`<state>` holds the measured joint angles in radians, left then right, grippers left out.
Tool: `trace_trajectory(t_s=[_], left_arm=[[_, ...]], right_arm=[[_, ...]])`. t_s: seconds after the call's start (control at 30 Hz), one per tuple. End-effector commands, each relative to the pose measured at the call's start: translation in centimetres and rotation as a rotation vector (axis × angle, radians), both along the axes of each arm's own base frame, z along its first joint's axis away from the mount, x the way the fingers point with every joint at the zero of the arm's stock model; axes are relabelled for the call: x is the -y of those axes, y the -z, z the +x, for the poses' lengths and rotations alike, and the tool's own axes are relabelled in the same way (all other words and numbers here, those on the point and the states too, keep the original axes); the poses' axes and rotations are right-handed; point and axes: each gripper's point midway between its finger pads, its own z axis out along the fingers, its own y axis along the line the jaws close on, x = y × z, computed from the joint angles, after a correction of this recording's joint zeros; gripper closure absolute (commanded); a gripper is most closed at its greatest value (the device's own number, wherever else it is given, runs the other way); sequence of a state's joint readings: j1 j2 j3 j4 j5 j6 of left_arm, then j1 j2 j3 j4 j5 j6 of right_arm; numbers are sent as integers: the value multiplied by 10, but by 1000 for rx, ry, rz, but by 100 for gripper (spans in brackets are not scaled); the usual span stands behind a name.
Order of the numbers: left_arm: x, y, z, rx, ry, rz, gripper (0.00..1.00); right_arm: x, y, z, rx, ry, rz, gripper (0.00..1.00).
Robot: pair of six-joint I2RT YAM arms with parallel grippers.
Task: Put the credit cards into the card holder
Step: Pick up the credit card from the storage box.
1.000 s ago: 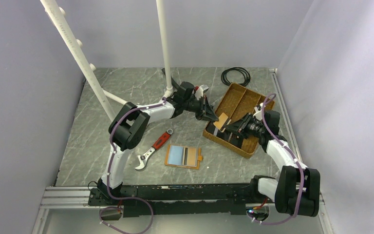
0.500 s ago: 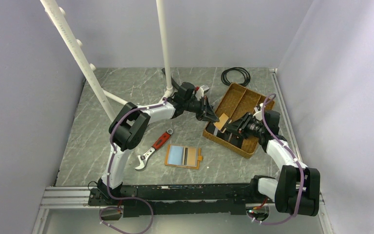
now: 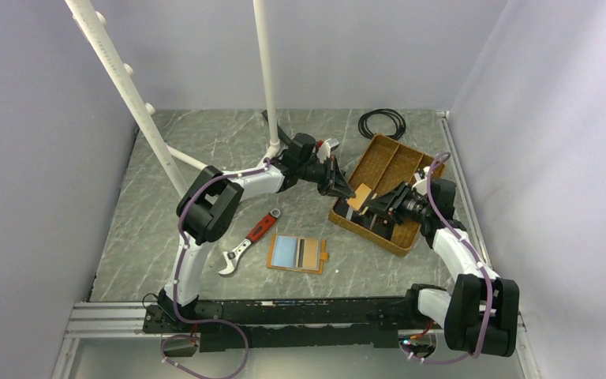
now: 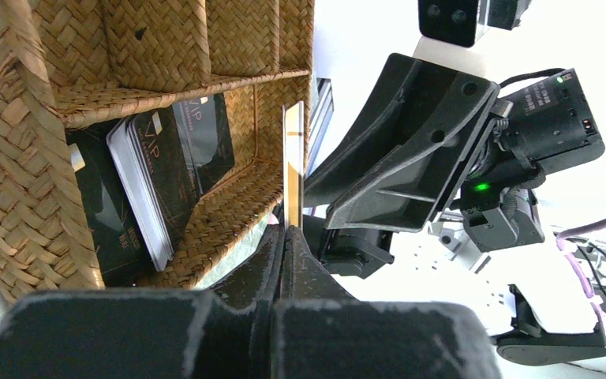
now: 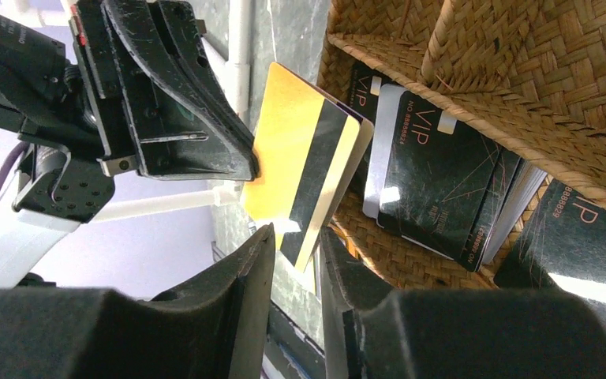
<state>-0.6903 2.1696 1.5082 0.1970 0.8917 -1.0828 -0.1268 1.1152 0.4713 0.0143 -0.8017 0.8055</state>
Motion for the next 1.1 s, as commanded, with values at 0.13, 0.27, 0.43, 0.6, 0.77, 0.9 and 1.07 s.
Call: trace_trajectory(t_s=[0.13,0.27,0.43,0.6,0.77,0.9,1.07], left_arm=[[1,-20,-8,67,23,-16,100],[5,-21,-10,60,34,-28,100],[10,-24,-13,34,42,-69,100],[13,-22,-14,23,41,-73,100],[13,-15,-15,7,40,-68,100],[11,-9,-15,14,39,-38,100],[8,-3,-14,35,37,2,100]], right_arm=[[-3,-31,8,92,-9,32,73],[-4,-30,10,91,-2,60,73],[-4,-29,15,96,24,93,74],[-3,-23,20,78,56,129,76],[-3,-28,23,104,76,147,81],[-1,-32,20,113,81,127,82],[-1,-35,13,114,82,113,82]])
